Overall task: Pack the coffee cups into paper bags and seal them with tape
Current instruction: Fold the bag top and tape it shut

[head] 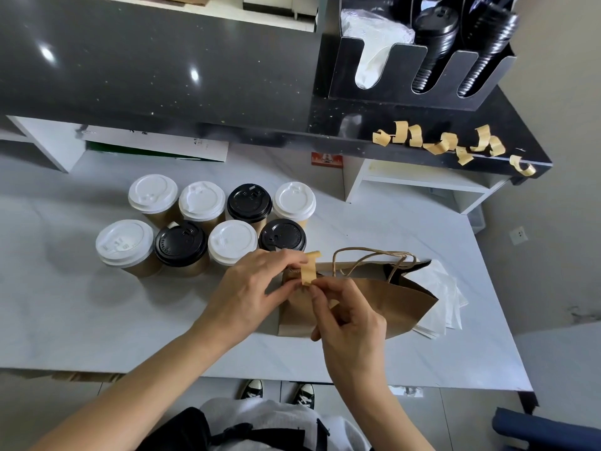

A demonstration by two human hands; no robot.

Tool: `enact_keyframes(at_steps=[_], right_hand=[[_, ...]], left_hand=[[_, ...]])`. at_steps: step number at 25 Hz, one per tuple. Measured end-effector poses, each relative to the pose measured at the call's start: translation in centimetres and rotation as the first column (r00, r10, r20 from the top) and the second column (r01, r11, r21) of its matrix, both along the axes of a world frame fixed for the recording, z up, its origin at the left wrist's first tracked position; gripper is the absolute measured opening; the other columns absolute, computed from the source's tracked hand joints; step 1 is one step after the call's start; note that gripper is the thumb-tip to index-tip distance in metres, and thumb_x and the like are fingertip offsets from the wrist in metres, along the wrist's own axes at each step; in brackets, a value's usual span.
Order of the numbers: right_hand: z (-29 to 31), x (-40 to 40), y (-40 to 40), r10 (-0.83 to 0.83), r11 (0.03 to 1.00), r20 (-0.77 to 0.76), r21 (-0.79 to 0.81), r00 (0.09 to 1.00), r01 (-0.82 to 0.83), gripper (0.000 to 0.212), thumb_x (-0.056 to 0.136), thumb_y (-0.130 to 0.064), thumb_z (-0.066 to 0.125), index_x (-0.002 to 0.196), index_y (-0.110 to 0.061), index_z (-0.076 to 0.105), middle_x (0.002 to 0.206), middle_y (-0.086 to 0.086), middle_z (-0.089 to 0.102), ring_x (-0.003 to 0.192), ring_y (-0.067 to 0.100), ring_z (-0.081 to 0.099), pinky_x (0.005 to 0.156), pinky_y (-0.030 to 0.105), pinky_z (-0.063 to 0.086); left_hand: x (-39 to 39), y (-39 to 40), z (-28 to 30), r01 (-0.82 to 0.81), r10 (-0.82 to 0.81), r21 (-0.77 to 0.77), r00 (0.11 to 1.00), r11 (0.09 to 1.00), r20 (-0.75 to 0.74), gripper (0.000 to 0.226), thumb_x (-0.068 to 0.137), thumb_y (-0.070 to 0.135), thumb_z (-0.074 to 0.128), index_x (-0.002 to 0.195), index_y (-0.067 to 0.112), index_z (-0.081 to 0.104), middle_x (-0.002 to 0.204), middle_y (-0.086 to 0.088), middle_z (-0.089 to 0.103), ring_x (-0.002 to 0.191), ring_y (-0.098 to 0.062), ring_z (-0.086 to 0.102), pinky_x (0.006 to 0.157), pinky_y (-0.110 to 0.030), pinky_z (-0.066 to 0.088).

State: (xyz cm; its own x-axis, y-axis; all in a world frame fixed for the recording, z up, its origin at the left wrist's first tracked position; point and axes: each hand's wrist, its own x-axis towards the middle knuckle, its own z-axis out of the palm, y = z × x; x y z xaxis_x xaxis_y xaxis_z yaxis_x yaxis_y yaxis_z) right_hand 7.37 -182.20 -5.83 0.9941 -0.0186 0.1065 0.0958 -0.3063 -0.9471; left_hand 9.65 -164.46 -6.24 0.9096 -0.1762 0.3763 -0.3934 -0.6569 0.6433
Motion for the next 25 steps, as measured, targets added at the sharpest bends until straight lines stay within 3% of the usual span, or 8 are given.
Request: enact_keyframes(at_steps=[5, 8, 13, 18, 25], right_hand=[[-0.2, 0.1, -0.1, 0.005, 1.000, -0.002, -0.003, 1.000, -0.005, 0.012, 0.096, -0.012, 0.070, 0.096, -0.024, 0.071, 0.073, -0.017, 0.066, 0.046, 0.018, 0.058, 0.050, 0.025, 0.048], [-0.4, 0.2, -0.2, 0.016, 0.999, 0.001, -0.042, 1.000, -0.016, 0.011, 0.096, -0.014, 0.071, 0.096, -0.025, 0.071, 0.072, -0.022, 0.064, 0.047, 0.018, 0.060, 0.051, 0.022, 0.047], [-0.9, 0.2, -0.3, 0.046, 0.991, 0.064, -0.131, 0.997, -0.037, 0.008, 0.096, -0.019, 0.072, 0.099, -0.026, 0.070, 0.073, -0.027, 0.062, 0.051, 0.016, 0.061, 0.052, 0.031, 0.051], [-1.4, 0.4, -0.8, 0.106, 0.966, 0.209, -0.254, 0.972, -0.051, 0.008, 0.096, -0.027, 0.069, 0.102, -0.031, 0.068, 0.068, -0.024, 0.056, 0.053, 0.012, 0.057, 0.052, 0.031, 0.050], [-2.4, 1.1, -2.1, 0.234, 0.864, 0.464, -0.502, 0.855, 0.036, 0.008, 0.100, -0.022, 0.067, 0.105, -0.023, 0.073, 0.070, -0.007, 0.050, 0.051, 0.016, 0.043, 0.038, 0.032, 0.041]], left_hand=[[0.1, 0.2, -0.2, 0.015, -0.016, -0.013, 1.000, 1.000, -0.021, 0.044, 0.091, 0.024, 0.072, 0.133, 0.028, 0.061, 0.114, 0.025, 0.061, 0.104, -0.004, 0.059, 0.091, -0.026, 0.049], [0.2, 0.2, -0.3, 0.024, -0.026, -0.025, 0.996, 0.999, -0.082, 0.045, 0.094, 0.025, 0.067, 0.138, 0.029, 0.060, 0.122, 0.019, 0.064, 0.112, -0.007, 0.056, 0.096, -0.028, 0.048], [0.5, 0.2, -1.0, 0.053, -0.052, 0.013, 0.994, 0.998, -0.097, 0.036, 0.099, 0.020, 0.064, 0.134, 0.025, 0.064, 0.122, 0.013, 0.061, 0.113, -0.015, 0.056, 0.097, -0.035, 0.047], [0.6, 0.4, -1.2, 0.075, -0.068, 0.042, 0.985, 0.996, -0.159, 0.034, 0.102, 0.036, 0.050, 0.132, 0.027, 0.063, 0.123, 0.014, 0.056, 0.115, -0.014, 0.055, 0.099, -0.036, 0.046], [1.0, 0.3, -0.4, 0.088, -0.062, 0.159, 0.985, 0.983, -0.160, 0.033, 0.103, 0.036, 0.044, 0.125, 0.025, 0.065, 0.122, 0.018, 0.064, 0.115, -0.008, 0.050, 0.099, -0.030, 0.042]])
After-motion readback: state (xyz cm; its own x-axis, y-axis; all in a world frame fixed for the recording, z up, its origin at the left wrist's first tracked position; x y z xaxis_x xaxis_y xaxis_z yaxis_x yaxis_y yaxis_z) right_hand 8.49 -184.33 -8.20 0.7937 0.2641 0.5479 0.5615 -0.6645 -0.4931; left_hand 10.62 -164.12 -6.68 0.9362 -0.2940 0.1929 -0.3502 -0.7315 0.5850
